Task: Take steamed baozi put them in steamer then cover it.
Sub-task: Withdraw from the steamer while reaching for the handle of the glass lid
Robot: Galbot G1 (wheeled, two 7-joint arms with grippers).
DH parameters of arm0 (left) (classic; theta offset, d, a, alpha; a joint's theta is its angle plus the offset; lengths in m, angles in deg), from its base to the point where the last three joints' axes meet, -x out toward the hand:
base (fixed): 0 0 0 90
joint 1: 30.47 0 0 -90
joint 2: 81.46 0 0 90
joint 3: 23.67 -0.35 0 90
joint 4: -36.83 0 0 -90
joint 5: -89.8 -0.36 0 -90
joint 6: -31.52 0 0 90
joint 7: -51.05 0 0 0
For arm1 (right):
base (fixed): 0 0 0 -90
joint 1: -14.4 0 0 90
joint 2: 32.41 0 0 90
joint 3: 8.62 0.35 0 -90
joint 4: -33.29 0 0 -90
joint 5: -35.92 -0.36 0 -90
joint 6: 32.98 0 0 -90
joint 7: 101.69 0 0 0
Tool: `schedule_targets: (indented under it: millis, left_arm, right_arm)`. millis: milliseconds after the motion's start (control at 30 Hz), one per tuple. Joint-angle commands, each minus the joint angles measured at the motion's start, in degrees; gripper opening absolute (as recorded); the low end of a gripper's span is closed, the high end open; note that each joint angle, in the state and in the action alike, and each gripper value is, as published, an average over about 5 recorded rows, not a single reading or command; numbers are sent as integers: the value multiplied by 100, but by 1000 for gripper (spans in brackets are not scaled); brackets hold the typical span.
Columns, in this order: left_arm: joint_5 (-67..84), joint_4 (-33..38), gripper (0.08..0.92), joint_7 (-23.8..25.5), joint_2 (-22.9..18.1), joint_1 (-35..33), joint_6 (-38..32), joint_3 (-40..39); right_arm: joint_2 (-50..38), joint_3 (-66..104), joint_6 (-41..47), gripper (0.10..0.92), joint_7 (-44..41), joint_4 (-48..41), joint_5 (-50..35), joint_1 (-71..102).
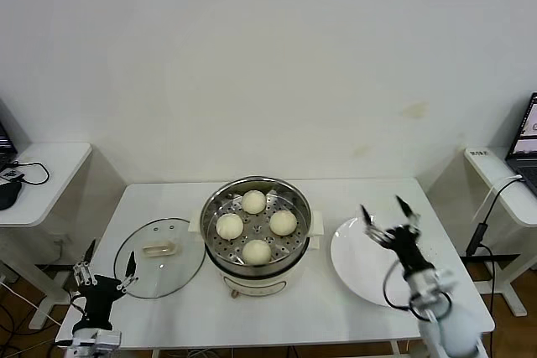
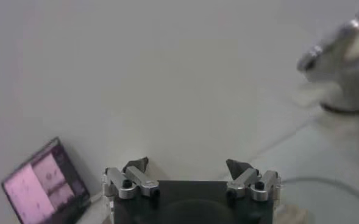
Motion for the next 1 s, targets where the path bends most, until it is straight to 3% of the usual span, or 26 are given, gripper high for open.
schedule_targets:
  millis: [33,433,1000]
  left_arm:
    - [-3614,-765,823,-120,707,183,-162,-115]
    - [-3684,-2085,823,-224,1208,1309,-152,-977]
    - [-3572,-3019,823,-142,1090,2546,-126,-1711]
  right_arm:
    - [890,1571,-590,823,-125,20,103,1200]
    - [1466,1553,-680,823,-103,284,661,1547]
    - [1686,1706,-831,823,-81,353,803,1769]
